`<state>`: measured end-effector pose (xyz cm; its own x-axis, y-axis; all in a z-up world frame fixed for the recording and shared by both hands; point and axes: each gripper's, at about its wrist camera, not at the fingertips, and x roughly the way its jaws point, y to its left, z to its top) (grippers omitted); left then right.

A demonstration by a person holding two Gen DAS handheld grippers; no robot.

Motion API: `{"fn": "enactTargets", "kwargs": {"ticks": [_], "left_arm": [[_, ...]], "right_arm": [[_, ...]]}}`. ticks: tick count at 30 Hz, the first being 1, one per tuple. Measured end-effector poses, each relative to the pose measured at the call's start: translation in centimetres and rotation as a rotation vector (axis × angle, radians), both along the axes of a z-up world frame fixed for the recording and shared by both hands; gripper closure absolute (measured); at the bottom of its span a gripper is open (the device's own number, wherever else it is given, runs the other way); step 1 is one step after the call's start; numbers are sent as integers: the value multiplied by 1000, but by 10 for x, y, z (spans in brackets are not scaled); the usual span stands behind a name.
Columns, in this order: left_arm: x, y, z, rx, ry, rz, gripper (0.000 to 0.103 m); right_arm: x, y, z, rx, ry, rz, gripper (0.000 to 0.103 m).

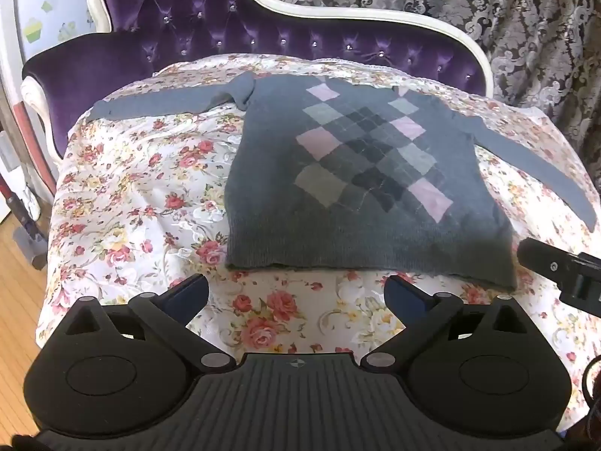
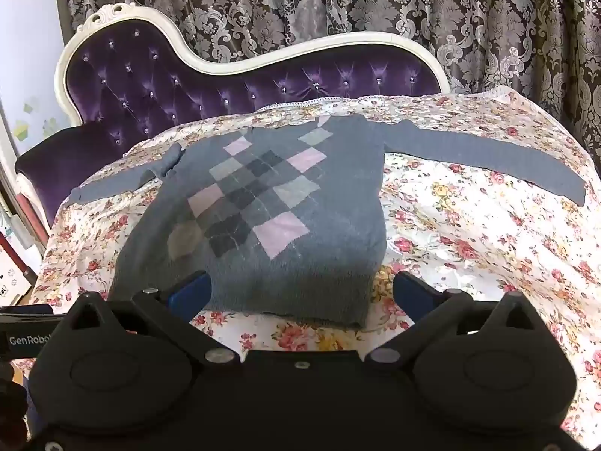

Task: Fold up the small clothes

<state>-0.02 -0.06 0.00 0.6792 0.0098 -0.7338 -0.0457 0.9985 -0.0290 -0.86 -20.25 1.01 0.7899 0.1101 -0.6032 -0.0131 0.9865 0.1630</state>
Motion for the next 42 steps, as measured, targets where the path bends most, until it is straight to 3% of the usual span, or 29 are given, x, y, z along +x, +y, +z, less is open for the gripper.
{"fn": "enactTargets", "kwargs": {"ticks": [3, 5, 11, 42], "left_arm": [[0, -3, 0, 29, -7, -1, 2], [1, 1, -2, 7, 4, 7, 2], [0, -1, -2, 23, 3, 1, 2], [4, -15, -6, 49, 5, -75, 2]], "right_arm": [[1, 2, 3, -2, 6, -4, 1], [1, 3, 5, 2, 8, -5, 1], [-4, -11, -14, 4, 24, -16, 1], [4, -6, -12, 11, 64, -29, 1]]}}
